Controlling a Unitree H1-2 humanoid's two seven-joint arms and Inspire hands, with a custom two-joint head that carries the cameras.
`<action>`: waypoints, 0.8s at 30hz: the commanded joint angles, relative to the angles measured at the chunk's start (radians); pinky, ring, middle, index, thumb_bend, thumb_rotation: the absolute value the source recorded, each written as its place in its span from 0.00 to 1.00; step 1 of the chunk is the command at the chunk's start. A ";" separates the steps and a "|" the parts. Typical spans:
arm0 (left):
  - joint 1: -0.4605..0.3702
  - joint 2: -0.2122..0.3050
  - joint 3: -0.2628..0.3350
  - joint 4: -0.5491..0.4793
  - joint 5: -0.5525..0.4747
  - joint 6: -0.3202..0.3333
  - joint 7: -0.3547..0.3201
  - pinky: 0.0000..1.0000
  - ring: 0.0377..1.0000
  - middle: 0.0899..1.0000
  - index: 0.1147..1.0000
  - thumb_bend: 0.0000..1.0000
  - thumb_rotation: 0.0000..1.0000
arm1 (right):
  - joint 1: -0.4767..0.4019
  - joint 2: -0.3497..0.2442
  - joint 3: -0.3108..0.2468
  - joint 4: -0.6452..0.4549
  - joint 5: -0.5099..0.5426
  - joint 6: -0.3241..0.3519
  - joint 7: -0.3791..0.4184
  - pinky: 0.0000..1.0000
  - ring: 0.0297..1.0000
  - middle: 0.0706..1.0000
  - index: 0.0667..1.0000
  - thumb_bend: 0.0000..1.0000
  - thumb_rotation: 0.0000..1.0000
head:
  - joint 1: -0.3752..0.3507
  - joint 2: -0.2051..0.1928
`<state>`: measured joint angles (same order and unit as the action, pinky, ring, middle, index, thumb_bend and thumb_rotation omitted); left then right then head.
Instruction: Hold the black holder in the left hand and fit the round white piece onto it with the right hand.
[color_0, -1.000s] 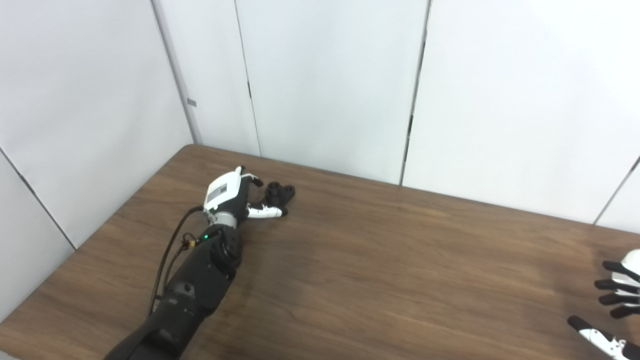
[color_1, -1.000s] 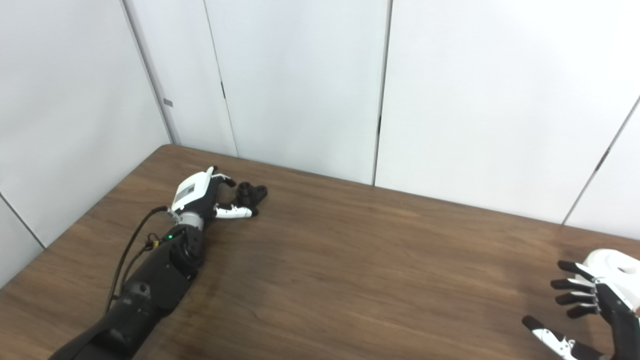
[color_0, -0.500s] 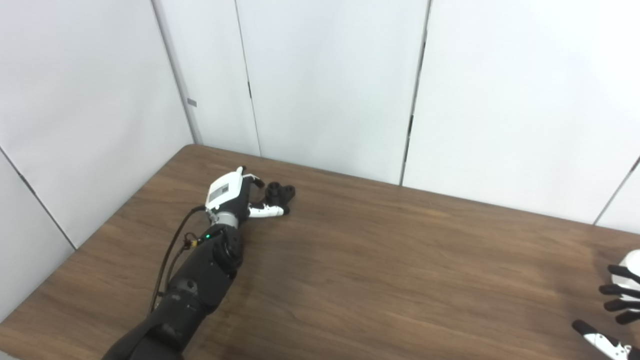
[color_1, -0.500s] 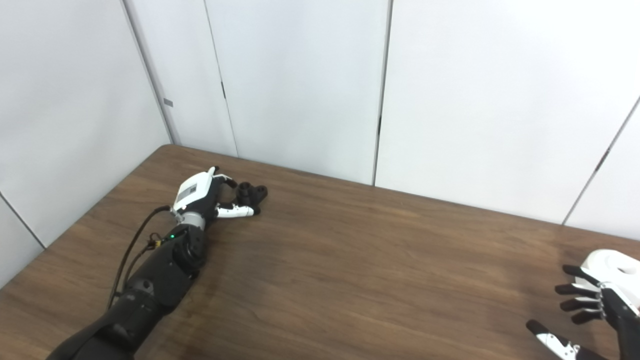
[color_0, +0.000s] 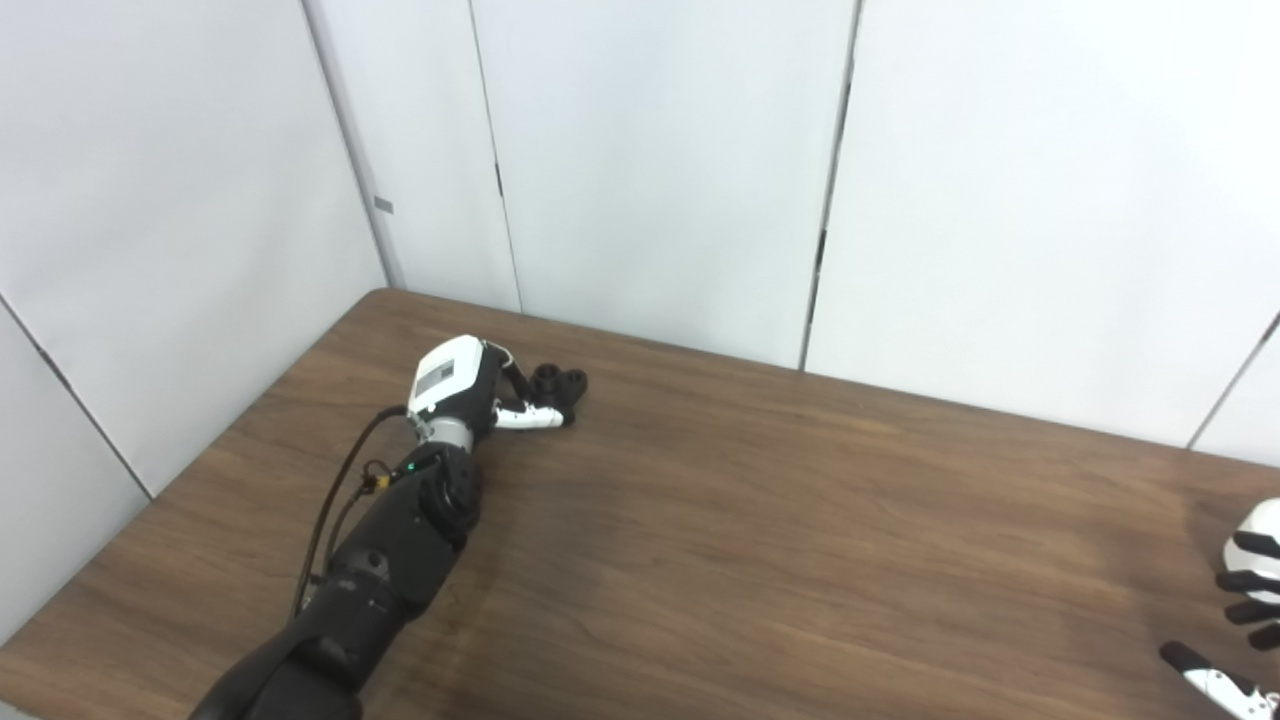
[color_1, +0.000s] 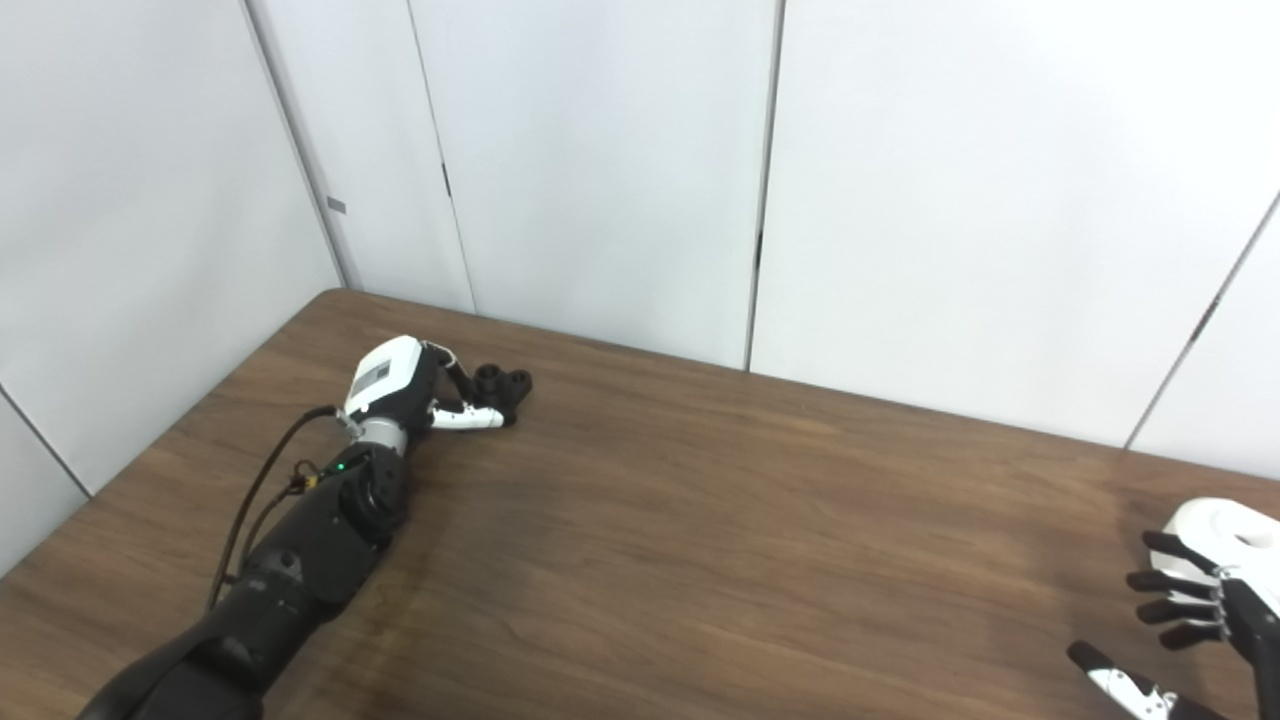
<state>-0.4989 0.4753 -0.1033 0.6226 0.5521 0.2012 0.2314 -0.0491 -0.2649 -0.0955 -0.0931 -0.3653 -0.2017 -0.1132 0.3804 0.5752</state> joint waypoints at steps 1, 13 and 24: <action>-0.008 0.017 -0.016 -0.032 0.003 0.002 -0.027 0.94 0.89 0.74 0.30 0.88 0.28 | -0.028 -0.020 -0.009 -0.030 0.002 -0.017 -0.003 0.43 0.53 0.58 0.71 0.54 0.00 | -0.001 0.001; 0.052 0.018 -0.076 -0.127 0.001 -0.106 -0.063 0.93 0.91 0.80 0.41 0.53 0.07 | -0.044 -0.007 -0.004 -0.051 -0.004 0.009 -0.001 0.43 0.52 0.58 0.70 0.54 0.00 | -0.050 0.011; 0.114 -0.025 -0.154 -0.299 -0.030 -0.190 -0.183 0.96 0.97 0.86 0.41 0.52 0.07 | -0.062 0.010 0.006 -0.072 -0.026 0.020 -0.008 0.44 0.52 0.58 0.70 0.55 0.00 | -0.132 0.025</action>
<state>-0.3756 0.4597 -0.2327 0.3538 0.5163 0.0538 0.0796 -0.0768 -0.2506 -0.0843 -0.1269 -0.3854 -0.1718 -0.1116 0.2488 0.5982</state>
